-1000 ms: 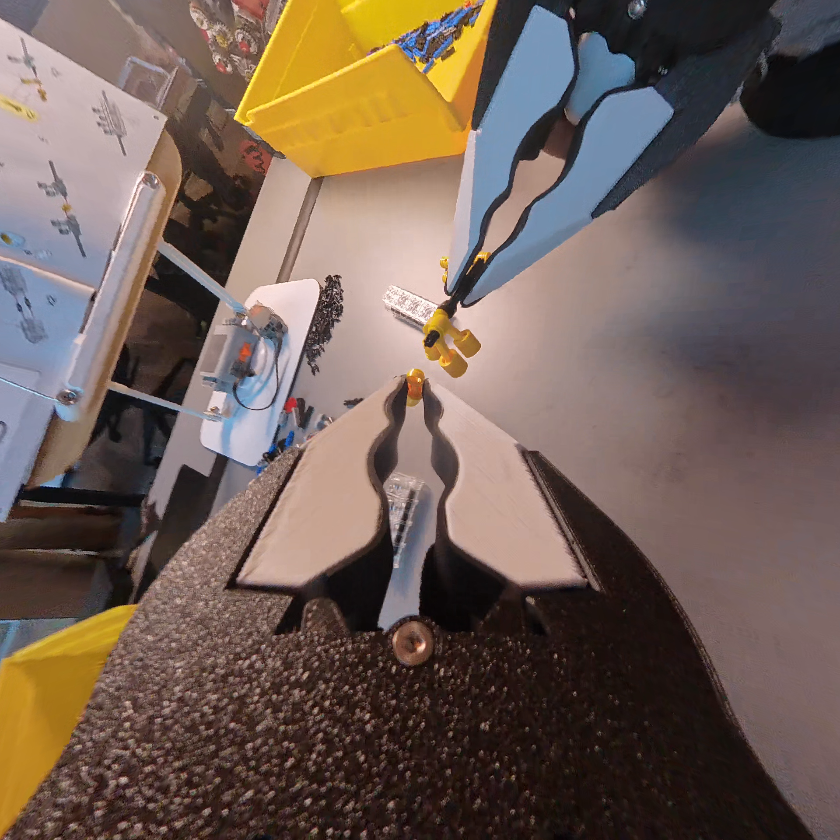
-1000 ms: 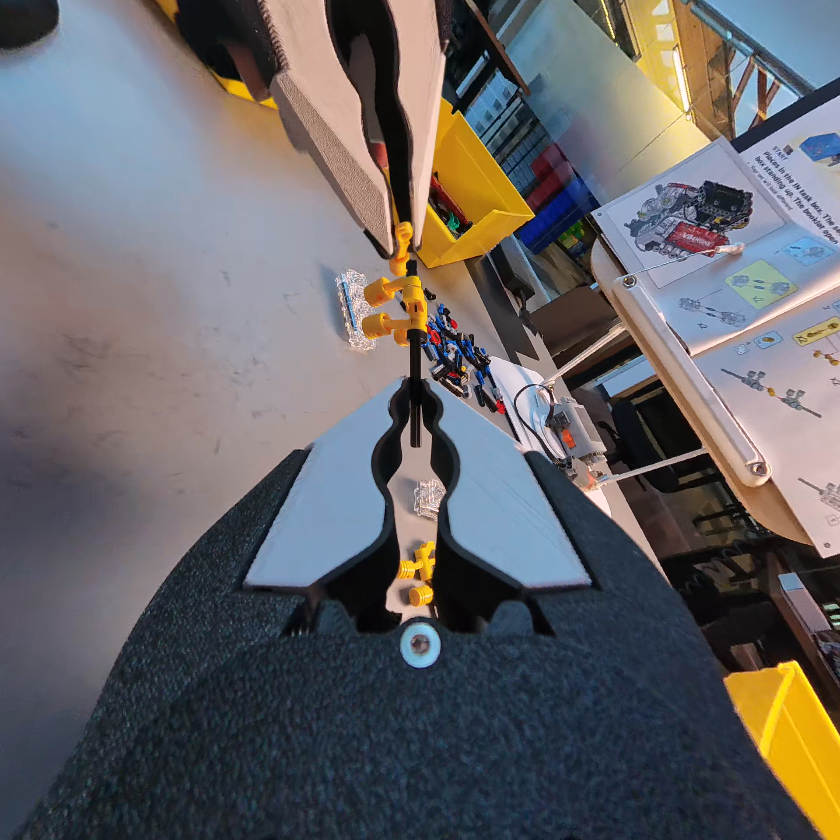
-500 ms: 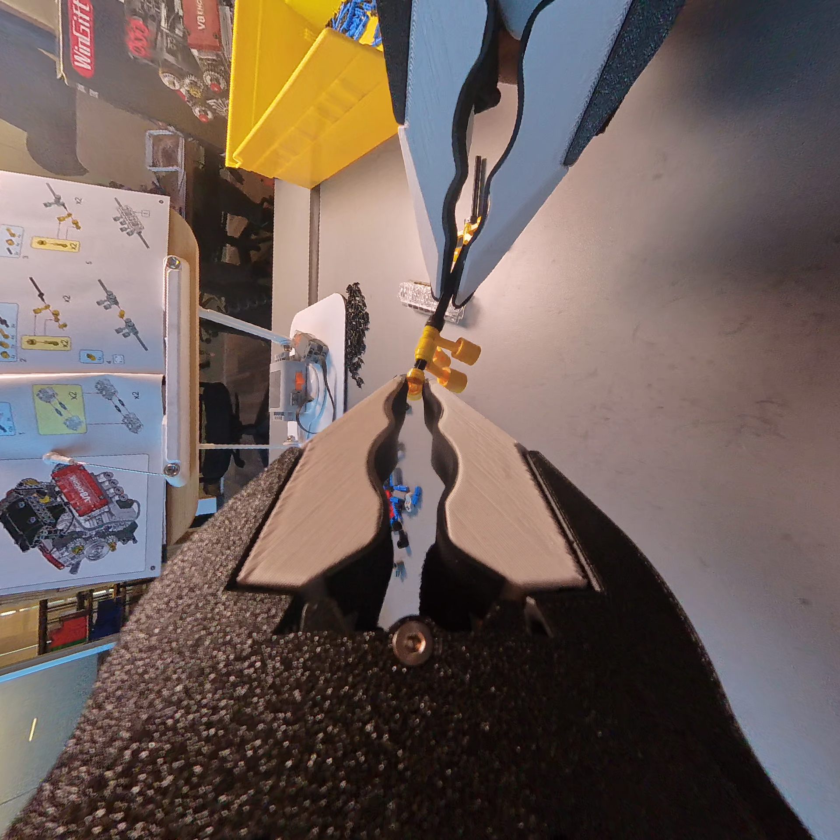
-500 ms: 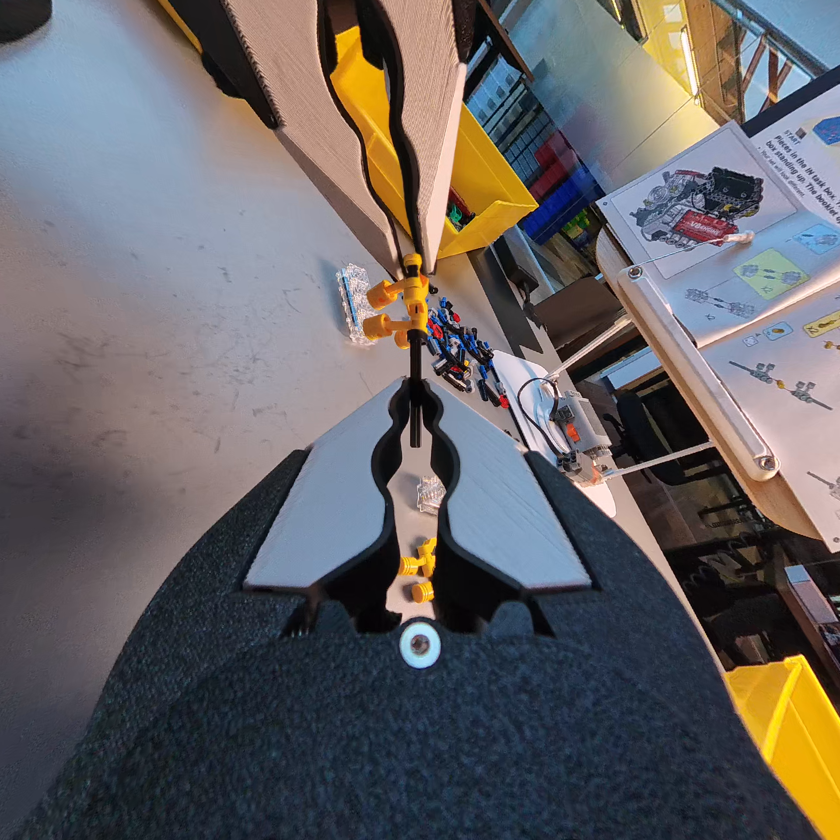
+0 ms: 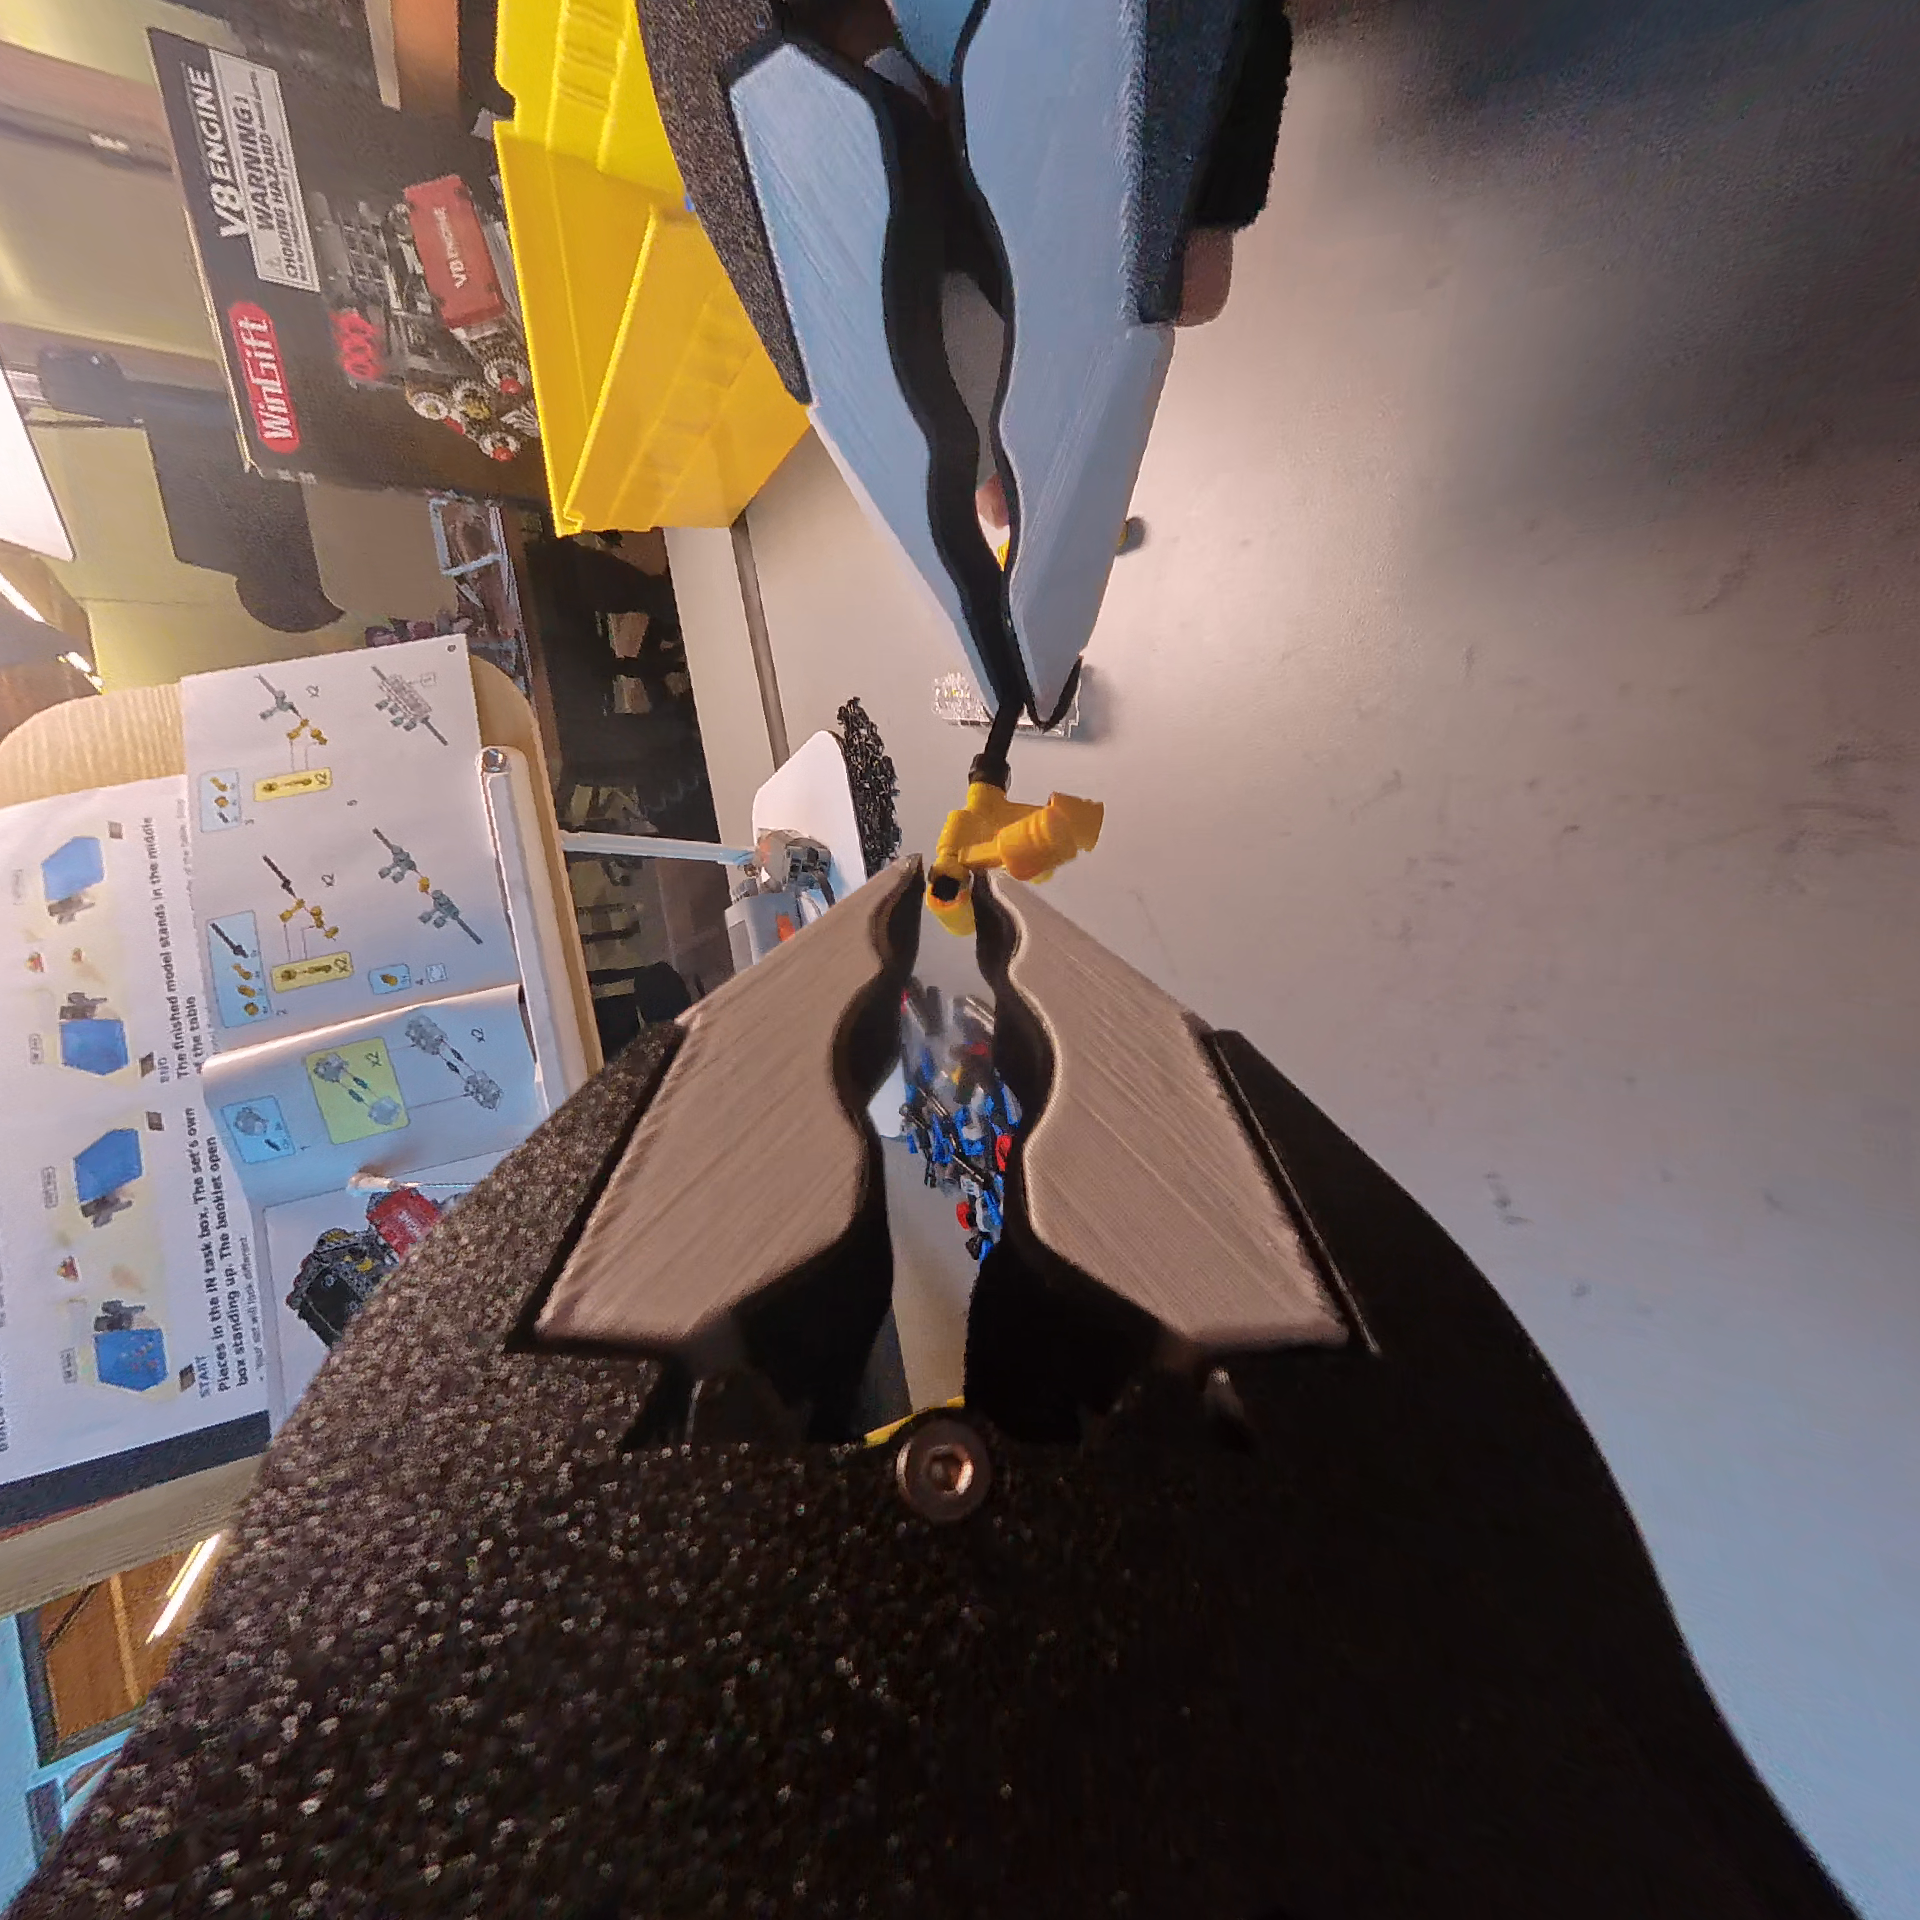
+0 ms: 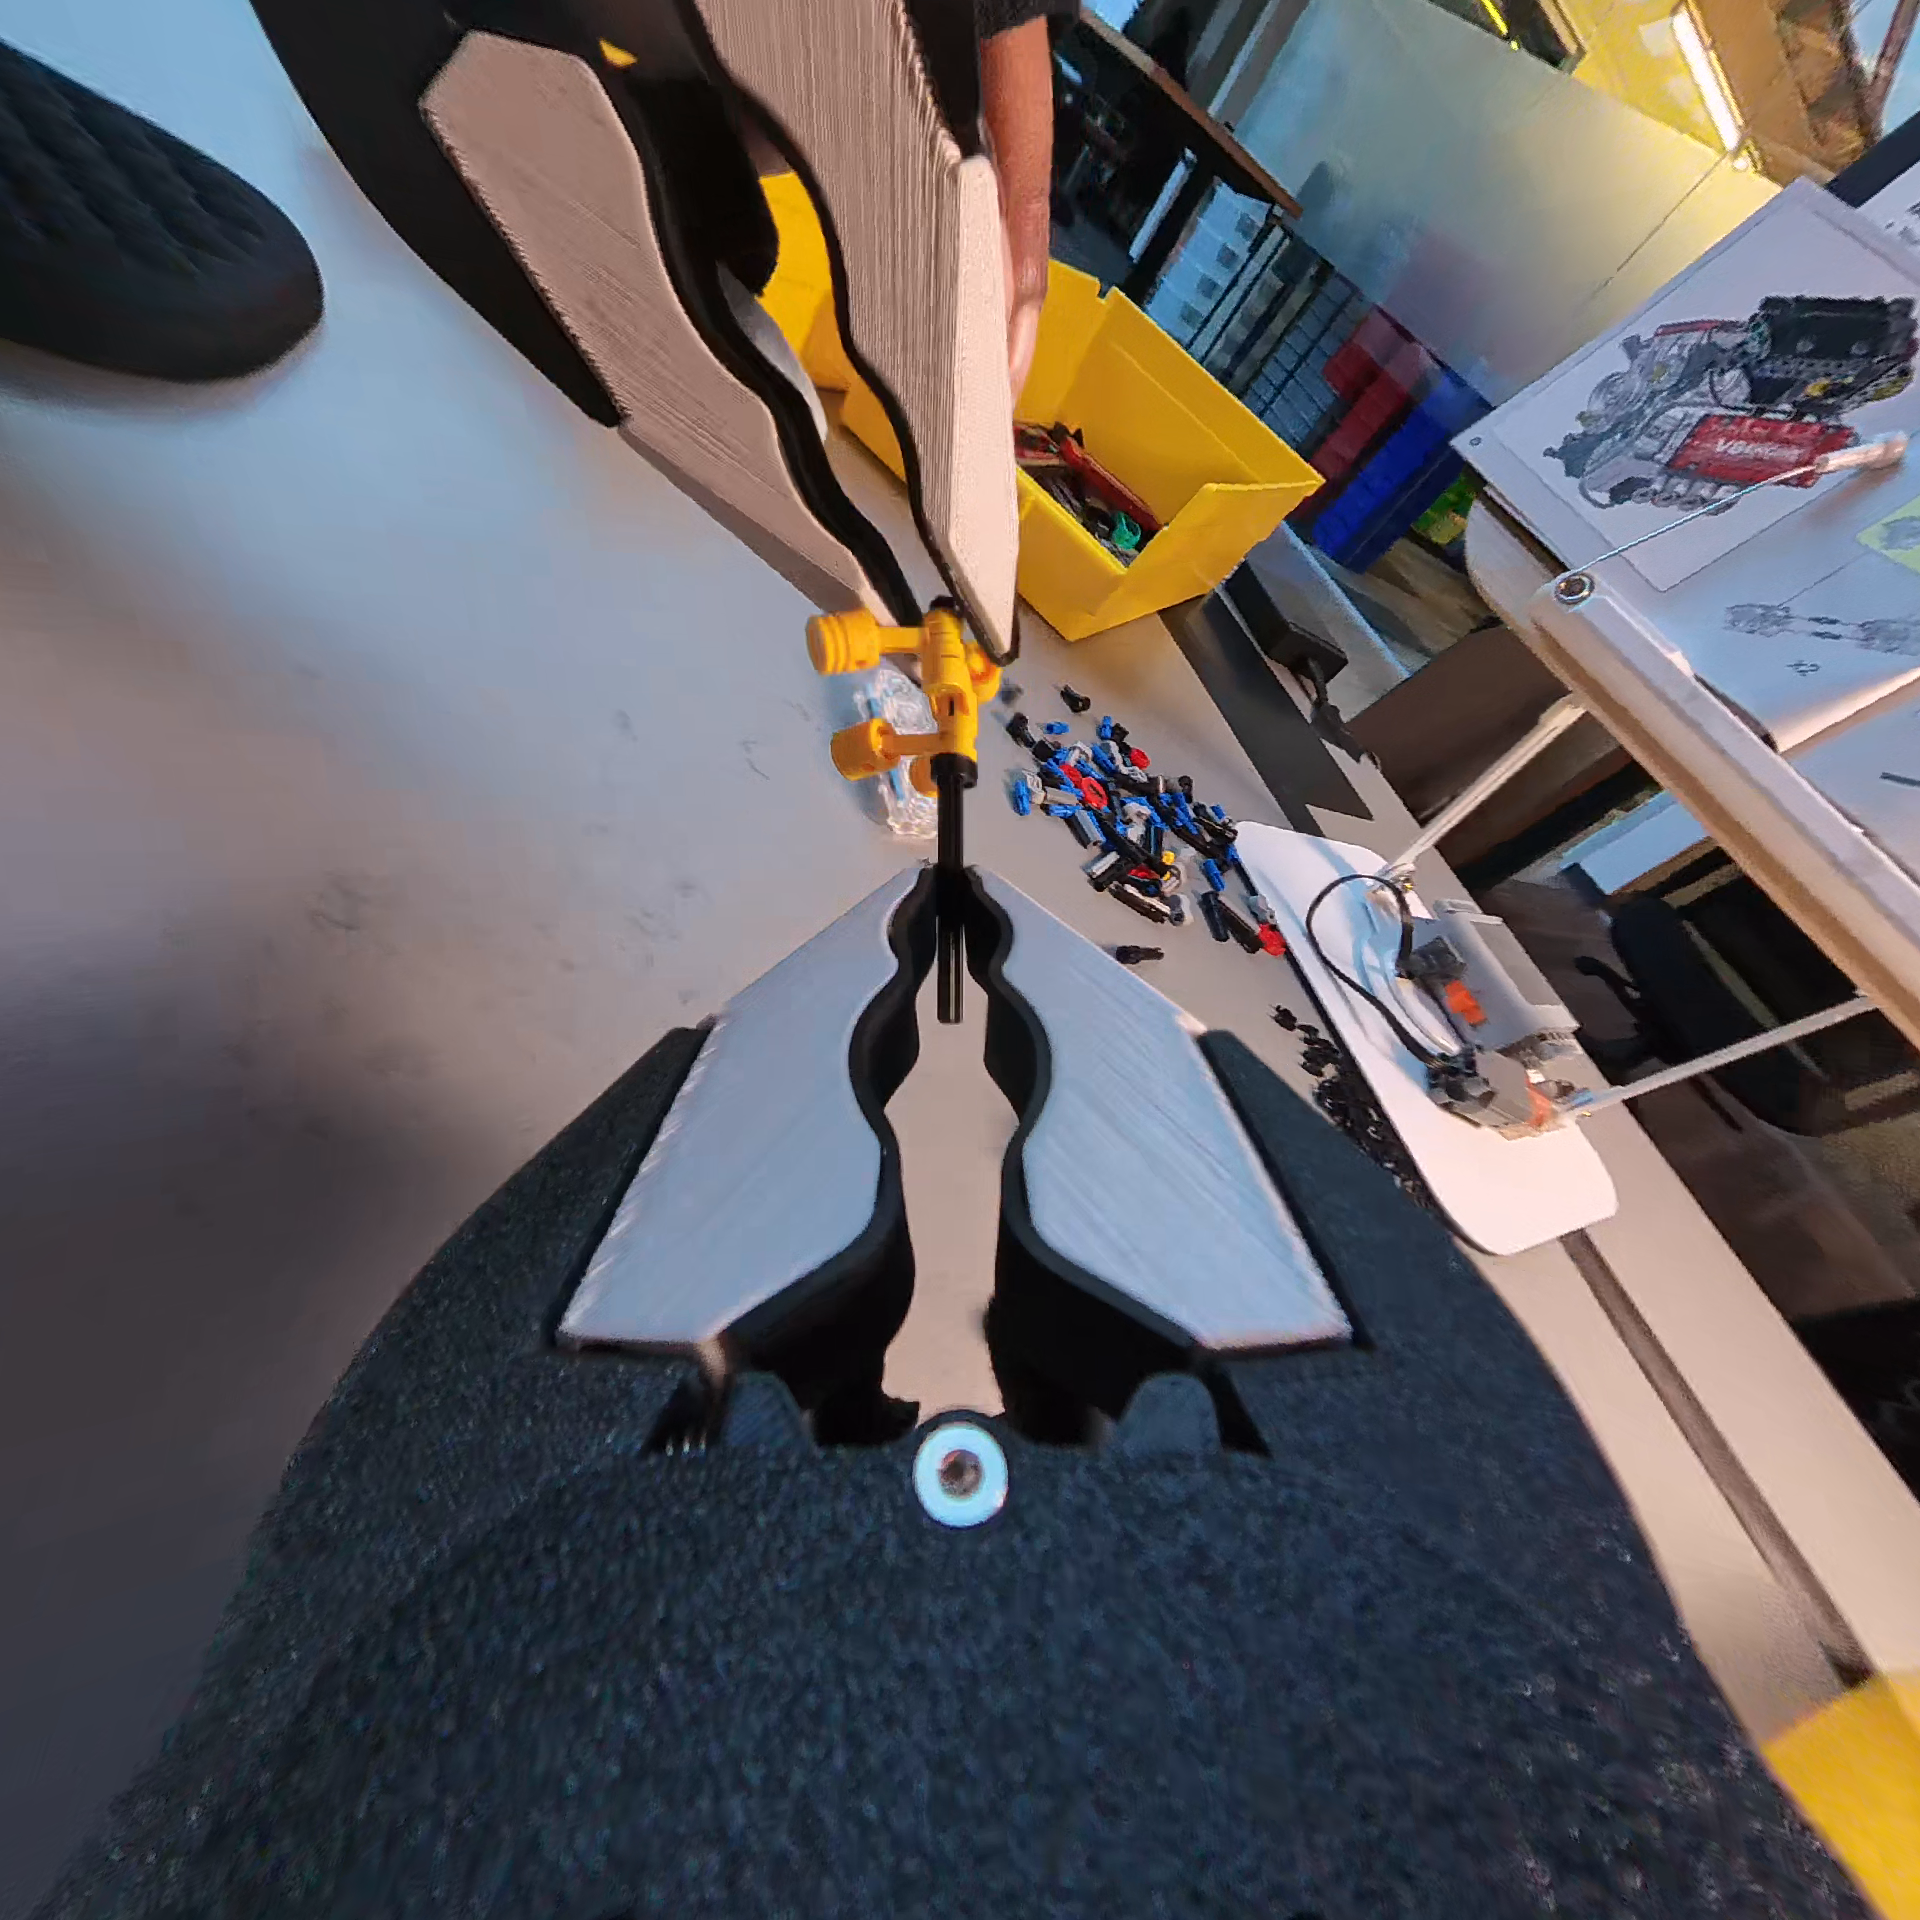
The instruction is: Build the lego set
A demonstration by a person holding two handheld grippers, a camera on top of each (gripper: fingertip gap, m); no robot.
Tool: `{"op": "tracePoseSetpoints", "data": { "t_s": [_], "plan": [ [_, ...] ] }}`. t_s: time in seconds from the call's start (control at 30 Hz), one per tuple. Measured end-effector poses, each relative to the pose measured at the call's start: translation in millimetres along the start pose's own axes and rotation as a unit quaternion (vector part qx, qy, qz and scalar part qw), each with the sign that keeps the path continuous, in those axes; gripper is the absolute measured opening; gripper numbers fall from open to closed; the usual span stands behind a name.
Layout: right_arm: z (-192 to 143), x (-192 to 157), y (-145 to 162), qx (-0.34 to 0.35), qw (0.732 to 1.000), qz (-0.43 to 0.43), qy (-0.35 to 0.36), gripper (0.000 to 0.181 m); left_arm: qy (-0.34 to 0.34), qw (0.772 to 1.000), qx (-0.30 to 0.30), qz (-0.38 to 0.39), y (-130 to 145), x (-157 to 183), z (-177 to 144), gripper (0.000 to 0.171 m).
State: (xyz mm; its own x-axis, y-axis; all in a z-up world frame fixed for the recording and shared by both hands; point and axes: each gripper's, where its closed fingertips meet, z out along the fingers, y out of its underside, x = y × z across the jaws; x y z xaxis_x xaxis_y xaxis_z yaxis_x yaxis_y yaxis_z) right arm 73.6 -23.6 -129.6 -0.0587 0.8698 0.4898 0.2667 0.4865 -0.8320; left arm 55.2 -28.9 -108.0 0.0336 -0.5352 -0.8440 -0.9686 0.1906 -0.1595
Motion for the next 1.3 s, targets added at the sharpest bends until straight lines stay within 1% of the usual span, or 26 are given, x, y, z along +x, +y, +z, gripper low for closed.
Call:
{"op": "tracePoseSetpoints", "data": {
  "t_s": [0.1, 0.27, 0.37, 0.43, 0.5, 0.53, 0.6, 0.67, 0.7, 0.8, 1.03, 1.17, 1.23, 1.3],
  "plan": [
    [-1.7, 0.5, -2.5, 0.014, 1.0, 0.014, 0.0, 0.003, 0.004, 1.0, 0.012, -0.019, -1.9, -7.0, -4.9, 0.018],
    [-7.7, 12.2, -10.0, 0.041, 0.999, 0.033, 0.015, 0.004, 0.0, 0.997, 0.032, -0.076, 1.8, -23.6, -15.8, 0.023],
    [-10.9, 18.4, -12.5, 0.052, 0.997, 0.047, 0.023, 0.004, 0.002, 0.988, 0.052, -0.146, 5.7, -31.3, -21.9, 0.022],
    [-12.1, 20.5, -13.2, 0.056, 0.997, 0.054, 0.023, 0.004, 0.014, 0.973, 0.083, -0.215, 2.3, -34.7, -27.6, 0.016],
    [-12.5, 21.1, -13.7, 0.059, 0.996, 0.058, 0.023, 0.004, 0.032, 0.953, 0.114, -0.279, -2.9, -36.7, -32.1, 0.007],
    [-12.4, 20.7, -13.8, 0.06, 0.996, 0.059, 0.022, 0.004, 0.041, 0.942, 0.125, -0.307, -4.9, -37.2, -33.0, 0.007],
    [-11.4, 19.1, -13.1, 0.057, 0.997, 0.057, 0.019, 0.004, 0.074, 0.922, 0.135, -0.355, -8.6, -32.9, -31.5, 0.004],
    [-10.3, 16.8, -12.4, 0.054, 0.997, 0.055, 0.016, 0.004, 0.102, 0.907, 0.142, -0.384, -12.6, -27.8, -28.6, 0.002],
    [-9.9, 15.8, -12.3, 0.054, 0.997, 0.053, 0.015, 0.004, 0.106, 0.904, 0.14, -0.39, -12.5, -26.7, -26.4, 0.002],
    [-9.2, 13.9, -11.8, 0.05, 0.998, 0.046, 0.014, 0.004, 0.12, 0.907, 0.131, -0.382, -13.5, -20.4, -20.8, 0.002],
    [-10.3, 13.3, -11.8, 0.049, 0.998, 0.036, 0.013, 0.003, 0.129, 0.908, 0.15, -0.37, -19.2, -20.6, -21.1, 0.003],
    [-9.9, 9.5, -13.6, 0.054, 0.998, 0.033, 0.004, 0.004, 0.14, 0.899, 0.164, -0.38, -21.6, -19.6, -24.4, 0.008],
    [-10.0, 8.5, -15.8, 0.06, 0.998, 0.036, 0.002, 0.004, 0.142, 0.892, 0.17, -0.394, -20.9, -21.4, -26.0, 0.014],
    [-10.3, 9.2, -17.3, 0.064, 0.997, 0.044, 0.001, 0.004, 0.138, 0.884, 0.175, -0.412, -18.6, -24.6, -27.9, 0.015]
  ]
}}
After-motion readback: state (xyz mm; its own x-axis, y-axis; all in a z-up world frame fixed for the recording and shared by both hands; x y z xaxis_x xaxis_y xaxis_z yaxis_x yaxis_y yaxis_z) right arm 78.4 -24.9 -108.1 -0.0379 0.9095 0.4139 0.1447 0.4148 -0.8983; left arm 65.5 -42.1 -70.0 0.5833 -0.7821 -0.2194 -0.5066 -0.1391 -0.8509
